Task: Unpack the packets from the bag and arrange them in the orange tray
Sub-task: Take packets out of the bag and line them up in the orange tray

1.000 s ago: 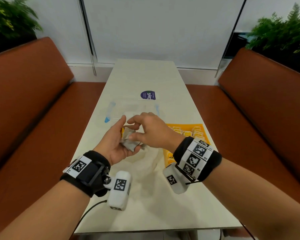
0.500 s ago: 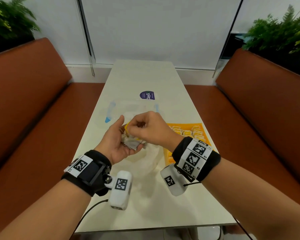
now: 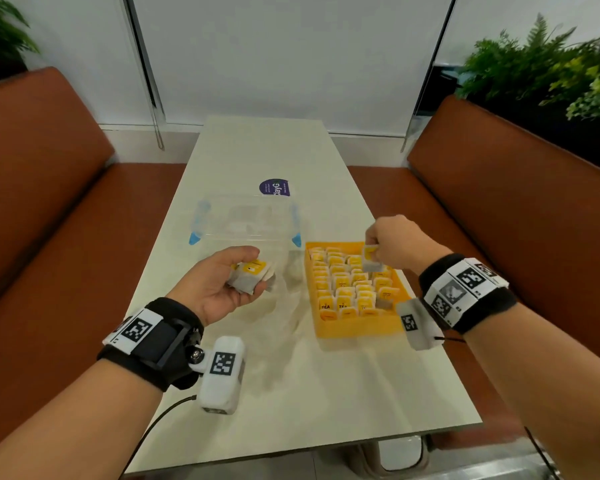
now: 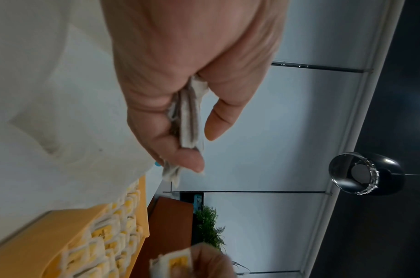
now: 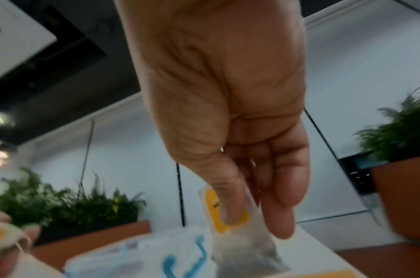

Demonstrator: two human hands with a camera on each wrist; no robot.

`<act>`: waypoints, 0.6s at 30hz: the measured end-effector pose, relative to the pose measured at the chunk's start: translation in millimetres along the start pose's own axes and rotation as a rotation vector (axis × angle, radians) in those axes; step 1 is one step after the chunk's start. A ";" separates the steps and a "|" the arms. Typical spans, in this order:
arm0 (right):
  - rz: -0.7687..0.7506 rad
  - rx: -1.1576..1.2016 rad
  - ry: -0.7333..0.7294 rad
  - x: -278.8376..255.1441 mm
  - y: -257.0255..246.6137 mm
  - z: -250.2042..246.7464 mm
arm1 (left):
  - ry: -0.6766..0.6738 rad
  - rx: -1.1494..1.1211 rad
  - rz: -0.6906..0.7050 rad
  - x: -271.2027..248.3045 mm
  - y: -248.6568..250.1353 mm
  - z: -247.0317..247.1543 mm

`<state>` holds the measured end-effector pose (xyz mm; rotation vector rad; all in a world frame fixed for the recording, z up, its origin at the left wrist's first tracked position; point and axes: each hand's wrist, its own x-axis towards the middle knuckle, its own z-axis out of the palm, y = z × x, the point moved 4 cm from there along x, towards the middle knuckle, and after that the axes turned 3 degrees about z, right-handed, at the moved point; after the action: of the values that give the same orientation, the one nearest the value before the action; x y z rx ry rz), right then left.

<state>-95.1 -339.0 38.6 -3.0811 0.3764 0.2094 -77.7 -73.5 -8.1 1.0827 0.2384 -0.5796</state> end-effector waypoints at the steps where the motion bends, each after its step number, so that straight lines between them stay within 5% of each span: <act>1: 0.031 -0.048 -0.045 -0.2 10.5 7.8 | 0.000 0.005 0.001 0.3 -0.3 0.9; 7: 0.040 -0.241 -0.256 -1.1 38.8 52.6 | 0.014 0.016 -0.001 3.2 -2.6 0.4; 18: 0.020 -0.417 -0.144 12.1 41.1 87.7 | 0.045 0.023 -0.006 7.6 -6.5 -2.4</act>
<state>-104.8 -377.7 -50.5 -3.4362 0.4021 0.5765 -74.8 -76.1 -17.6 1.1187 0.2751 -0.5648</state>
